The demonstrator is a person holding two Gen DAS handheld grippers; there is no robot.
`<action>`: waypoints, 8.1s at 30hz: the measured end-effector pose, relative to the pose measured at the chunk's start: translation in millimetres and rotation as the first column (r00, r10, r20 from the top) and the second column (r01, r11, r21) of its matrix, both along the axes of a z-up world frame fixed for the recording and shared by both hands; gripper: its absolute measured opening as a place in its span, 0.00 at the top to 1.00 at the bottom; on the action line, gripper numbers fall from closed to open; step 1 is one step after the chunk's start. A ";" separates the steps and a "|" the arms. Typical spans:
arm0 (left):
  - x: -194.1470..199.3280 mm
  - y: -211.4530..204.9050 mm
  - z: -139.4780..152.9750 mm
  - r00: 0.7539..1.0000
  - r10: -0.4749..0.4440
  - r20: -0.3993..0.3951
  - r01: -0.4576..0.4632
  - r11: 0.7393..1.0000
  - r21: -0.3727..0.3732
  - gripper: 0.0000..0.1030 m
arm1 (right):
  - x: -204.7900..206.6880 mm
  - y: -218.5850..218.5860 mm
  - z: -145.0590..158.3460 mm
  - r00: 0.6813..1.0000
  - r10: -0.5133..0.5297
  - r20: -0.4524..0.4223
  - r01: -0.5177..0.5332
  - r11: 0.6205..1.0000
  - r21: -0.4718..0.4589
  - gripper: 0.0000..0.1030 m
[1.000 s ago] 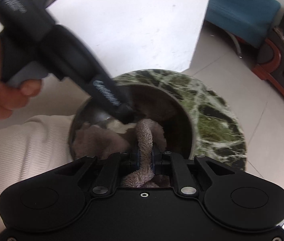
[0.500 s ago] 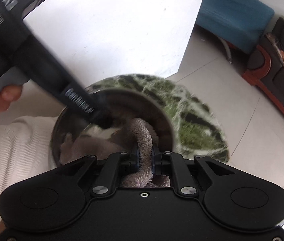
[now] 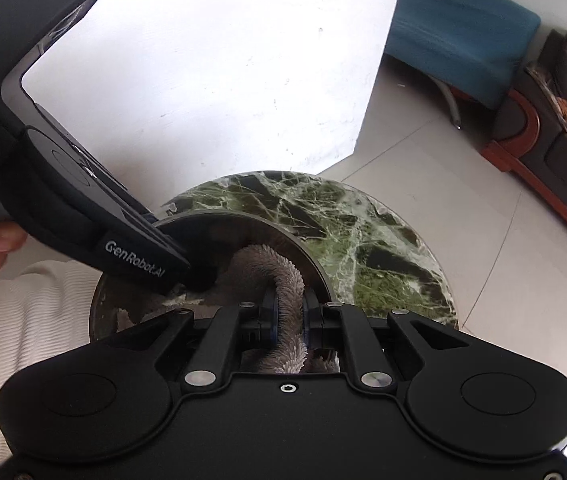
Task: Clean bowl
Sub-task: 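Press and rub the towel against the bowl bottom with the right gripper, then tilt the bowl by its rim with the left gripper while the right wipes inside, then lower the bowl flat with the left gripper while the right rubs the towel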
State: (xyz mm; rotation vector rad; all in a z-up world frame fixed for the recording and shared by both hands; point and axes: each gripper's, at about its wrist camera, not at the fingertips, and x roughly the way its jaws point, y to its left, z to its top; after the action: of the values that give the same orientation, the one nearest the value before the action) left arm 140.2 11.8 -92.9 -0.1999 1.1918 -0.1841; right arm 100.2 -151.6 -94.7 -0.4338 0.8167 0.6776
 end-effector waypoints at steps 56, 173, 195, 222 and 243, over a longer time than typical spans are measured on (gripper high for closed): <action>2.0 -0.3 -1.9 1.000 -0.020 -0.009 0.020 1.000 -0.012 0.81 | 7.3 19.3 -11.5 0.994 0.111 0.008 -0.111 0.994 -0.023 0.92; 4.8 -14.9 2.2 0.997 -0.039 0.068 0.032 0.995 0.099 0.81 | 21.8 -2.8 -1.5 0.999 0.004 -0.032 -0.004 1.000 -0.001 0.90; 7.4 -12.6 2.4 0.997 -0.047 0.064 0.041 0.995 0.094 0.81 | 32.0 -12.0 -1.1 0.998 -0.025 -0.058 0.027 0.999 0.033 0.90; 18.8 -16.1 4.9 0.994 -0.081 0.077 0.072 0.991 0.115 0.81 | 12.0 -18.9 1.2 0.988 -0.082 -0.130 0.094 0.992 0.086 0.90; 14.6 -6.1 22.3 0.992 -0.080 0.098 0.070 0.993 0.098 0.81 | 5.1 -15.0 3.4 0.969 -0.169 -0.180 0.194 0.972 0.136 0.90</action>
State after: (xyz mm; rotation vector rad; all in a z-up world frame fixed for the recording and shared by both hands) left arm 154.9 5.7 -70.6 -0.0617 1.1050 -0.2011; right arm 105.2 -166.5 -91.2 -0.1616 0.9440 0.6056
